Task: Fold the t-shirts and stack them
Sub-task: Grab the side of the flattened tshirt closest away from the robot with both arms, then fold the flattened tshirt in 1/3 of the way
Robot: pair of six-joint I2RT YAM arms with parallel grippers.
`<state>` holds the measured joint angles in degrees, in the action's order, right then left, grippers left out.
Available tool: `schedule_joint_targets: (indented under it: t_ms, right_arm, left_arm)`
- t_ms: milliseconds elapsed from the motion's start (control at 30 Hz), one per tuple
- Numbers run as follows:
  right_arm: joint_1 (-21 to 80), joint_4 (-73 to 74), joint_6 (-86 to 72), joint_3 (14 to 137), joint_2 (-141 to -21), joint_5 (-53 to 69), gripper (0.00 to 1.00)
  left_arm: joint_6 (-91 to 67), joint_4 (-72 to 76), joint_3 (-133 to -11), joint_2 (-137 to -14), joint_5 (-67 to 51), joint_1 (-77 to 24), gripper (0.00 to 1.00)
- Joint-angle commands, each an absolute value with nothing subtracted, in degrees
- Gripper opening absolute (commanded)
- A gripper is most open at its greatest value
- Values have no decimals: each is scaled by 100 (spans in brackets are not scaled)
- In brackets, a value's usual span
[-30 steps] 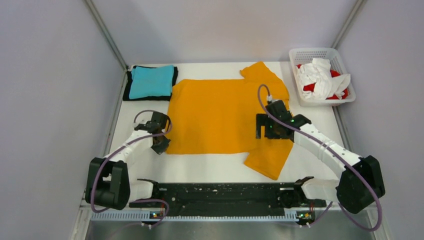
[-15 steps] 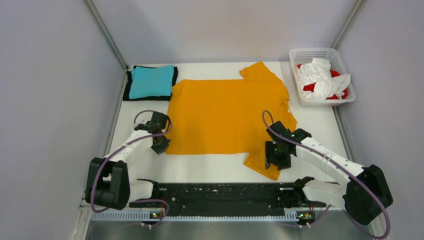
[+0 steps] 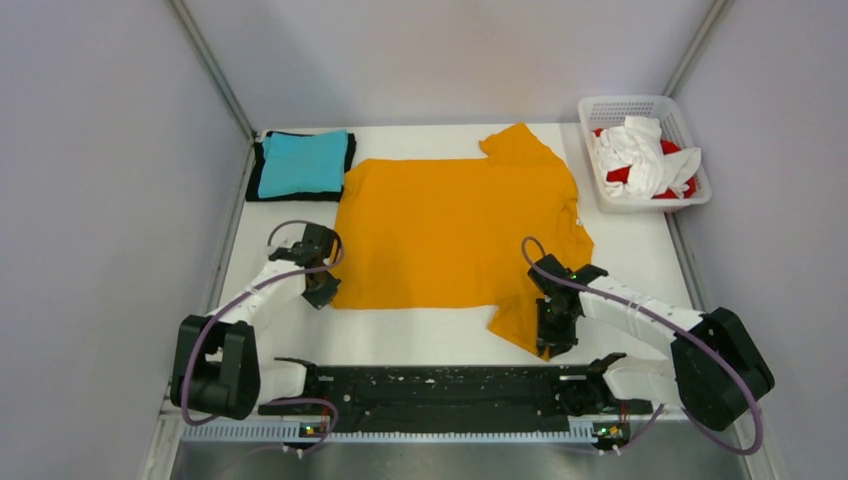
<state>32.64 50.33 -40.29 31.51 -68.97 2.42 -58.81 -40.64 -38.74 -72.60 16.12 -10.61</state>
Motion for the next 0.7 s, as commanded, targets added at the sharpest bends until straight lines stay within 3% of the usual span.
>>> schedule_joint_targets:
  t_ms: [0, 67, 267, 667]
  right_arm:
    - [3385, 4283, -4244, 2955, -7131, 337, 19]
    - [3394, 4500, -4238, 3029, -6993, 388, 11]
    - [3489, 5773, -4266, 3290, -6347, 674, 1]
    - [3817, 6352, -4533, 3247, -5697, 1078, 0]
  left_arm:
    - [-5924, -4138, -3863, -7122, 1722, -1046, 0]
    - [-5936, -4211, -3859, -7075, 1746, -1046, 0]
    - [-6021, -4444, -3705, -6840, 1798, -1046, 0]
    - [-6323, -4720, -3051, -5884, 1481, -1046, 0]
